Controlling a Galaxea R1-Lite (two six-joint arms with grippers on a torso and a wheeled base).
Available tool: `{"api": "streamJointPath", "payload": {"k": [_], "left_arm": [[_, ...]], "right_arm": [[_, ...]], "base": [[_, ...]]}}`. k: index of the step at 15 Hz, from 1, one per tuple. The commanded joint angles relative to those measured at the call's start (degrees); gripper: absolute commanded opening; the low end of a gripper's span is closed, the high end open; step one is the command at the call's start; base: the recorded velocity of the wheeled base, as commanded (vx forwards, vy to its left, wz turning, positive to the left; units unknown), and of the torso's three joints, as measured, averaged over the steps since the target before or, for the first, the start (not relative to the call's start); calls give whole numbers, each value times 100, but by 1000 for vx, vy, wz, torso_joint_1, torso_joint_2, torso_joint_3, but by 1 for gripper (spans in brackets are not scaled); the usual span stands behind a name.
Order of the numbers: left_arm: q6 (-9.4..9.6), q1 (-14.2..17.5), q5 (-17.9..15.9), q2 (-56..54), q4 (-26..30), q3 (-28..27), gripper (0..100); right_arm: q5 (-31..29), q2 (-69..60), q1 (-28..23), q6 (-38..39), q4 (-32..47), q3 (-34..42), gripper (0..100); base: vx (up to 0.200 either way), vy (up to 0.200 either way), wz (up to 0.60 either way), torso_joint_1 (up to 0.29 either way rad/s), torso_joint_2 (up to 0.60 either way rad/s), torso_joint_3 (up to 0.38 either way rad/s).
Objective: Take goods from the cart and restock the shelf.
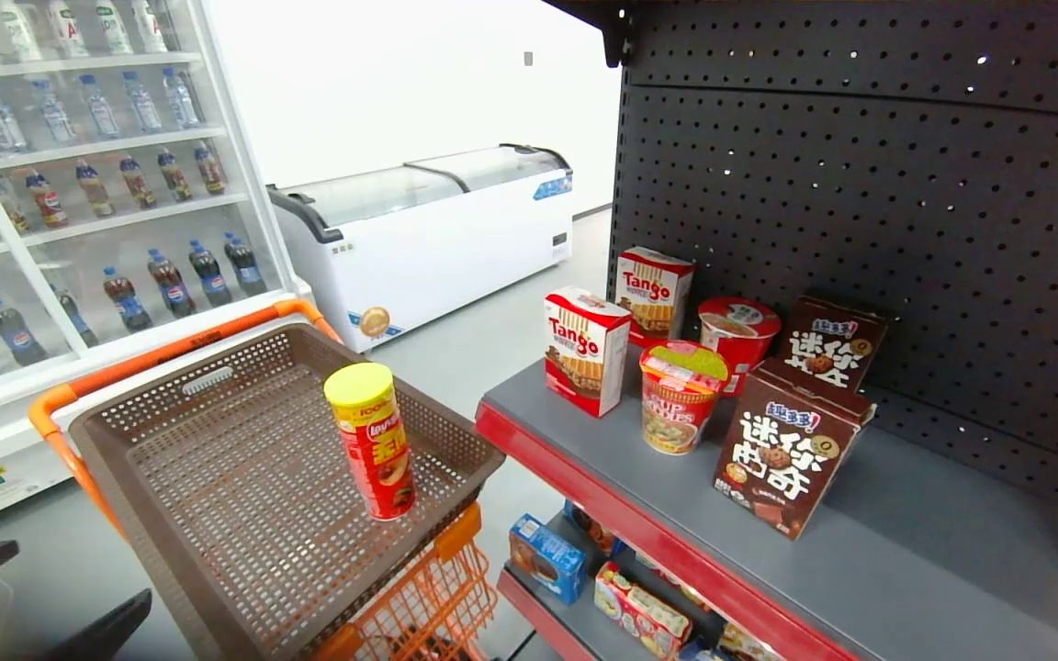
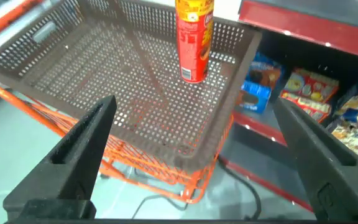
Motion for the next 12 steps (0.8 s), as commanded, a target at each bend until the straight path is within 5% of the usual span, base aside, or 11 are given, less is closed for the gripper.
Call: {"api": "streamJointPath", "payload": {"k": [1, 3, 9, 12], "left_arm": [[39, 12, 113, 1767, -397, -287, 100], [39, 47, 140, 2224, -845, -305, 100], [92, 12, 43, 5282, -4079, -569, 100], [92, -102, -256, 6214, -4510, -1096, 100]], "right_arm": [[4, 0, 0, -8, -4, 0, 100], [4, 0, 0, 1, -4, 0, 100], [4, 0, 0, -8, -4, 0, 100], [12, 0, 0, 1, -4, 0, 100]], "base": [[0, 0, 0, 0, 0, 0], [0, 0, 0, 0, 0, 0], [0, 0, 0, 0, 0, 0], [0, 0, 0, 0, 0, 0]]}}
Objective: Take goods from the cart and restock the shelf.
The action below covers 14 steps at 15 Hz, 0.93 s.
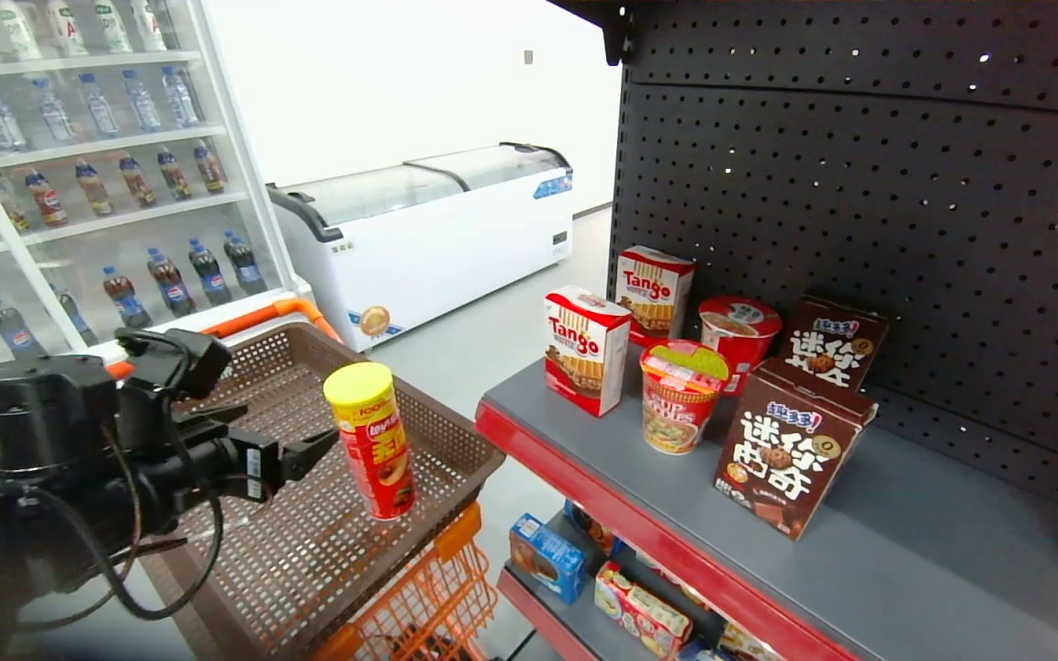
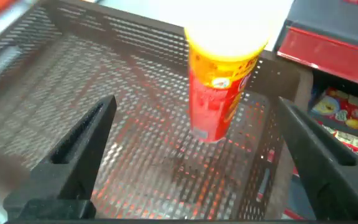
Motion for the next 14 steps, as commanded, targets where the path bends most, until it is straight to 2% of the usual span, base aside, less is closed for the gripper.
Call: {"api": "streamJointPath", "payload": {"k": [1, 4, 6, 8, 9, 13, 14], "left_arm": [[3, -182, -154, 1289, -260, -627, 100], [3, -410, -321, 1842, -313, -1198, 100], [56, -498, -356, 2062, -330, -1304, 100], [232, -480, -347, 2247, -321, -1357, 100], [205, -454, -365, 2273, -313, -1348, 100], [135, -357, -795, 2282, -313, -1401, 100], [153, -357, -787, 2273, -313, -1427, 100]], "right_arm": [[4, 0, 0, 5, -1, 0, 100], [4, 0, 0, -4, -1, 0, 100], [4, 0, 0, 5, -1, 0, 100], [4, 0, 0, 5, -1, 0, 100], [4, 0, 0, -4, -1, 0, 100], [4, 0, 0, -4, -1, 0, 100], [4, 0, 0, 5, -1, 0, 100]], "base": [[0, 0, 0, 0, 0, 0], [0, 0, 0, 0, 0, 0], [0, 0, 0, 0, 0, 0], [0, 0, 0, 0, 0, 0], [0, 0, 0, 0, 0, 0], [0, 0, 0, 0, 0, 0], [0, 0, 0, 0, 0, 0]]}}
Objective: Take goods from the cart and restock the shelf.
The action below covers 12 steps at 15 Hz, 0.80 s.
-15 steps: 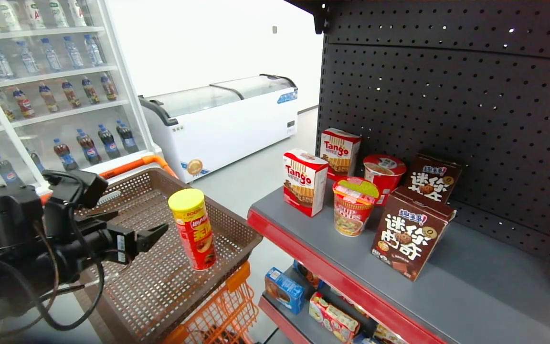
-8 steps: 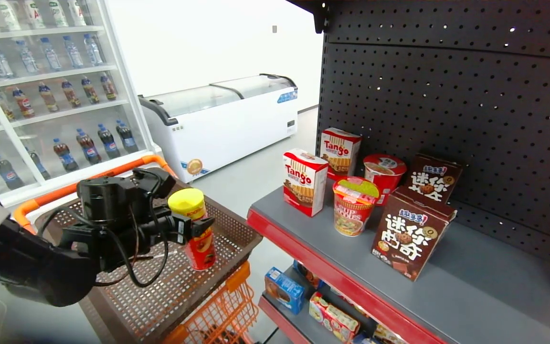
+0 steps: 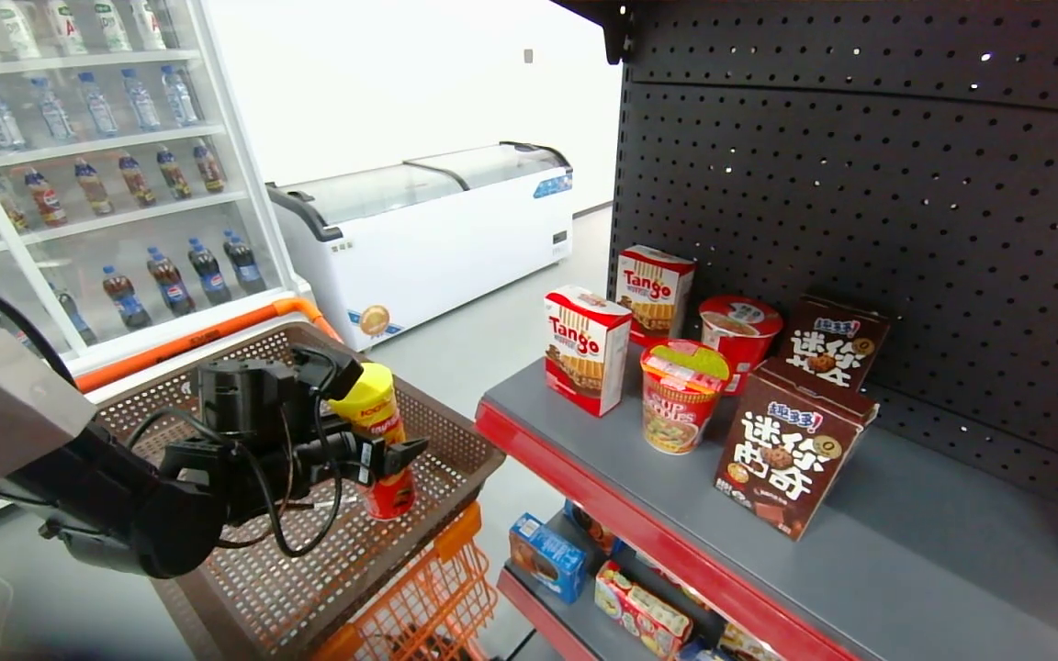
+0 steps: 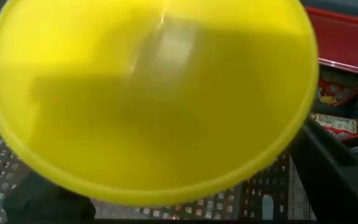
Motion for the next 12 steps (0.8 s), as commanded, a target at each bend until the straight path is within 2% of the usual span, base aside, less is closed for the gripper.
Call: {"api": "streamJointPath", "payload": {"k": [1, 4, 7, 11, 12], "left_arm": [[1, 14, 16, -15, 2, -34, 100], [-25, 173, 51, -437, 178, 116, 100], [-51, 190, 148, -596, 380, 239, 100], [-7, 190, 78, -472, 424, 256, 100], [-16, 190, -28, -402, 415, 256, 100]], "right_arm": [[4, 0, 0, 1, -1, 0, 100], [4, 0, 0, -8, -1, 0, 100], [4, 0, 0, 1, -1, 0, 100], [4, 0, 0, -8, -1, 0, 100], [4, 0, 0, 1, -1, 0, 100]], "base": [[0, 0, 0, 0, 0, 0], [0, 0, 0, 0, 0, 0], [0, 0, 0, 0, 0, 0], [0, 0, 0, 0, 0, 0], [0, 0, 0, 0, 0, 0]]}}
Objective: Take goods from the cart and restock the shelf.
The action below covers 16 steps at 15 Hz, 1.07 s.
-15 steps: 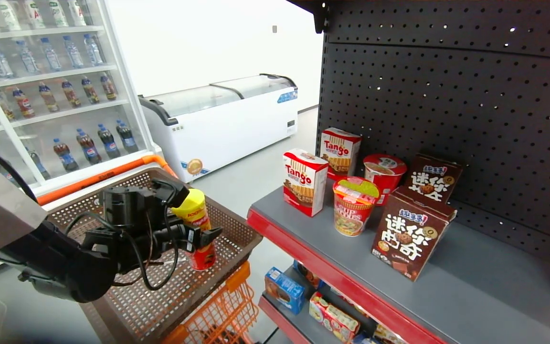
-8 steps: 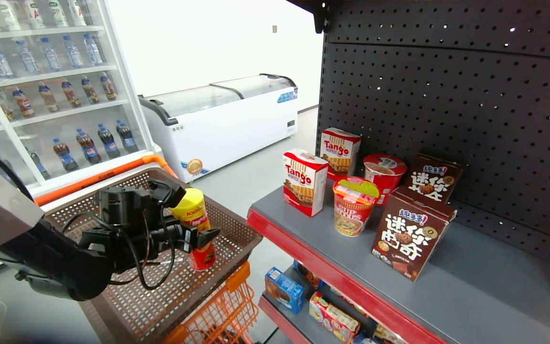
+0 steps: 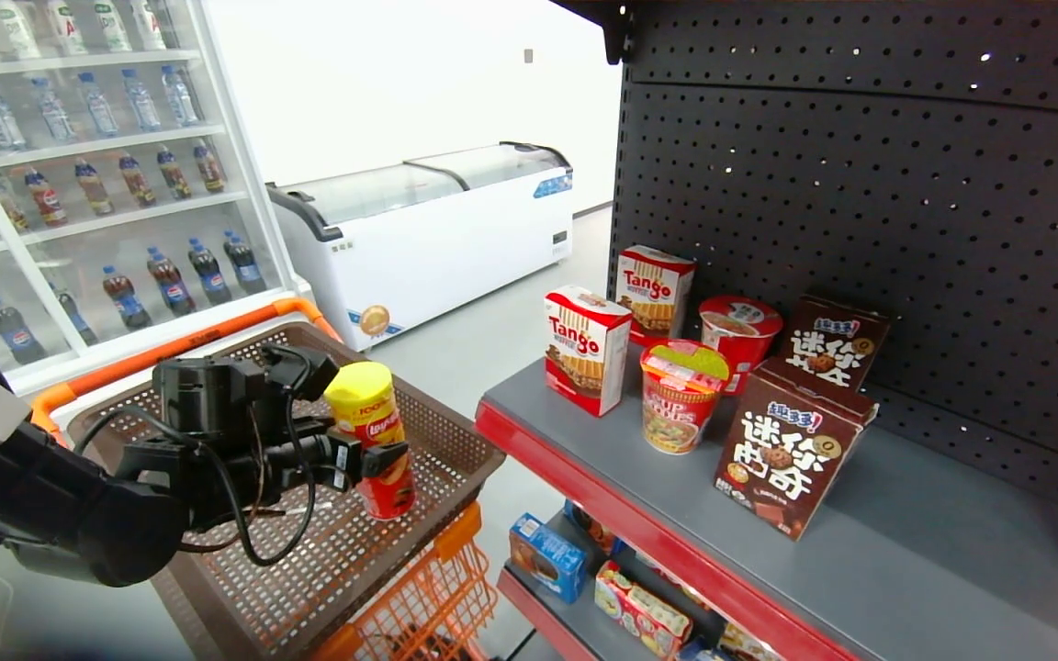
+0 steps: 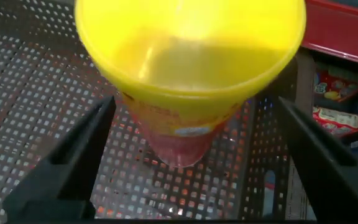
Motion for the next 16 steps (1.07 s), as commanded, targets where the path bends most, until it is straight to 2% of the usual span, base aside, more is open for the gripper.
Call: {"api": "streamJointPath", "payload": {"k": [1, 2, 5, 11, 14, 16], "left_arm": [[21, 18, -281, 83, -24, 4, 0], [4, 18, -448, 118, -15, -101, 0], [-5, 9, -369, 294, -7, -312, 0], [-58, 18, 80, -57, 11, -172, 0], [-102, 53, 291, -752, 626, -444, 0], [-313, 44, 343, -1121, 705, -400, 0]], "right_arm": [[4, 0, 0, 5, -1, 0, 100], [4, 0, 0, 5, -1, 0, 100], [4, 0, 0, -4, -1, 0, 100], [4, 0, 0, -4, -1, 0, 100], [4, 0, 0, -4, -1, 0, 100], [4, 0, 0, -4, -1, 0, 100]], "base": [[0, 0, 0, 0, 0, 0], [0, 0, 0, 0, 0, 0], [0, 0, 0, 0, 0, 0], [0, 0, 0, 0, 0, 0], [0, 0, 0, 0, 0, 0], [0, 0, 0, 0, 0, 0]]}}
